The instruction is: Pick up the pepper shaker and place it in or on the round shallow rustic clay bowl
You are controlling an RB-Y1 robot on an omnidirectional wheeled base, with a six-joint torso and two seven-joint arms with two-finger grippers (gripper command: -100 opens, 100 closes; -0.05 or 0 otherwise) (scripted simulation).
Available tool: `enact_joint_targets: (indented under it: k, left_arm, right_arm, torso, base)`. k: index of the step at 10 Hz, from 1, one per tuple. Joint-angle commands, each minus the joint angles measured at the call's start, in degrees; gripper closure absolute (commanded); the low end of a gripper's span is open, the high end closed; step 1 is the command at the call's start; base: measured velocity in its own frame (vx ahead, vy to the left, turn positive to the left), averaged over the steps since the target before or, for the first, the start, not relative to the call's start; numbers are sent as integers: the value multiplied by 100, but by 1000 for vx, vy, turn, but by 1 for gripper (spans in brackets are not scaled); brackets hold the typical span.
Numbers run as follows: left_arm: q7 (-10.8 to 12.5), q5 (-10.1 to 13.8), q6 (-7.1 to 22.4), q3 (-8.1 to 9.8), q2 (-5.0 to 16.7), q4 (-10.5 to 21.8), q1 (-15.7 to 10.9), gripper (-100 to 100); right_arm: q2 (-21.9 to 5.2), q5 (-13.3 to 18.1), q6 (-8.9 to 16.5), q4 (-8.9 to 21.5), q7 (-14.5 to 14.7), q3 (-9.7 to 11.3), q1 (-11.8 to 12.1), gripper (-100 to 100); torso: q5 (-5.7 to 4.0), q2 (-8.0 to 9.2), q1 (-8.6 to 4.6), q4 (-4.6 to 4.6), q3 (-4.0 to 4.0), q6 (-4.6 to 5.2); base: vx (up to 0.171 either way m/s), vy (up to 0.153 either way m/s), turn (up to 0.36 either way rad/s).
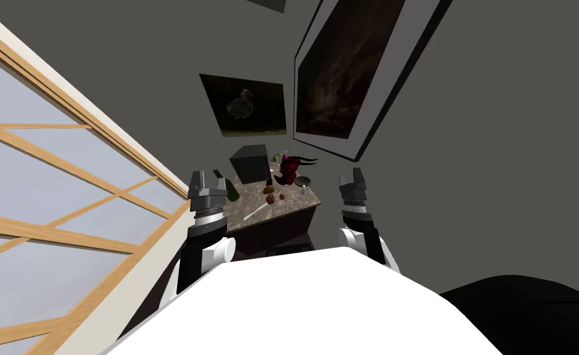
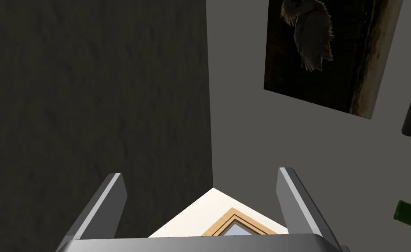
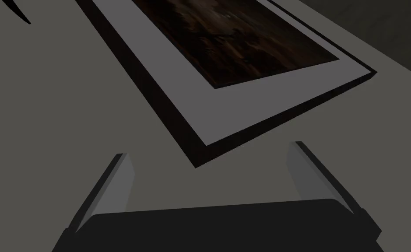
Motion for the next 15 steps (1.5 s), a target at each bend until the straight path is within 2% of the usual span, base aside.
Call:
enact_joint_targets:
  k: [1,6,15]
  left_arm:
    - [0,0,0,0,0,0,0,0]
    - [0,0,0,0,0,0,-1,0]
    - [0,0,0,0,0,1,-1,0]
  right_arm:
    - [-229,61,67,128,78,-5,-24,-100]
    - [-764,318,374,679,425,-26,-126,-100]
    - [-1730,1011,1206,2146,1356,-98,-439,-100]
  torso:
    - [0,0,0,0,0,0]
    - [0,30,1,7,17,-1]
    - [0,44,2,10,26,1]
  base:
    - [-21,4,80]
    - [-73,4,93]
    - [-118,18,142]
